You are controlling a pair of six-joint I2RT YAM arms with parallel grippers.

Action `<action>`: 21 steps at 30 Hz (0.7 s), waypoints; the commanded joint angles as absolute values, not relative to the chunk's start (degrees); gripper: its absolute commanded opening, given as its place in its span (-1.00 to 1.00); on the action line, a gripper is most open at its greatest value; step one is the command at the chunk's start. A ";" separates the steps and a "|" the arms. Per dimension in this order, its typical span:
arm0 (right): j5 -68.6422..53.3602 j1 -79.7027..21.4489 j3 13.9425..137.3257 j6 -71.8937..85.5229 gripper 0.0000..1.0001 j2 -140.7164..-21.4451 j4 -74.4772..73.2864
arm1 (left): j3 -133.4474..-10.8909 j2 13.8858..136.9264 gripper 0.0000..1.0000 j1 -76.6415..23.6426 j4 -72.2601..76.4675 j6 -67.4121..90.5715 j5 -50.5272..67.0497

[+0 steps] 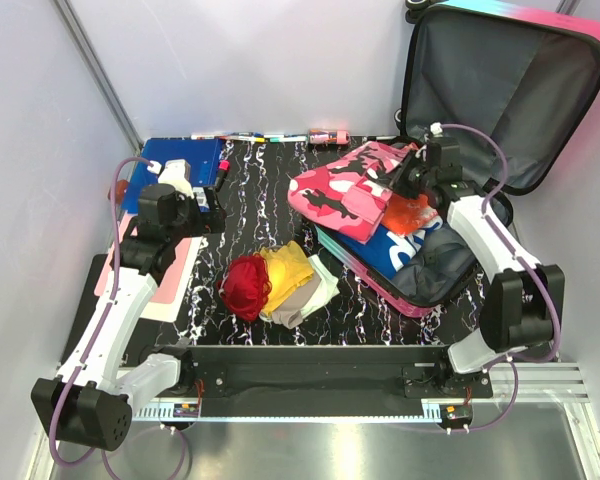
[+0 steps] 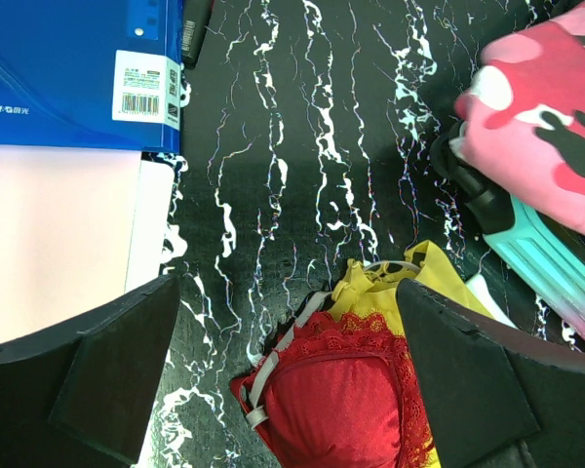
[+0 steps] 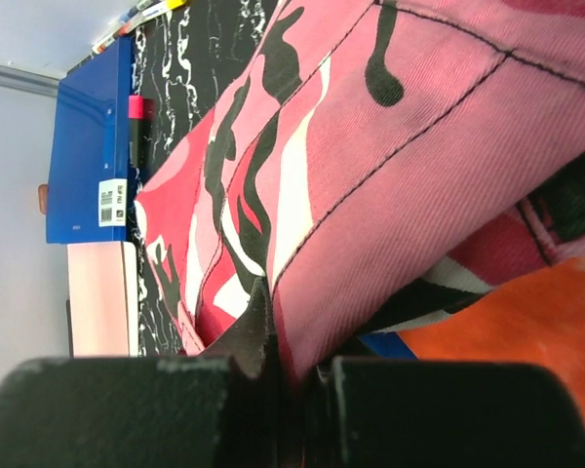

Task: Pack the luggage
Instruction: Place the clothes in the luggage.

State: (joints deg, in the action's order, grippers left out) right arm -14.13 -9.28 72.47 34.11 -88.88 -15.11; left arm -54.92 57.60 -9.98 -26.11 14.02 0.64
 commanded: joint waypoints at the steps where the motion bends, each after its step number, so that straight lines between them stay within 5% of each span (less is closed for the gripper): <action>1: -12.39 -5.81 71.90 31.29 -1.00 -81.57 -15.90 | -55.55 57.22 0.98 -10.20 -24.35 14.59 0.53; 21: -9.85 -1.06 66.36 26.72 -1.00 -79.63 -22.85 | -55.55 57.48 0.98 -10.20 -24.35 14.59 0.53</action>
State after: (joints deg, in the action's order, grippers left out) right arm -12.67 -1.85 65.69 29.30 -83.50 -23.07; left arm -54.92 57.60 -10.02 -26.11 14.02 0.67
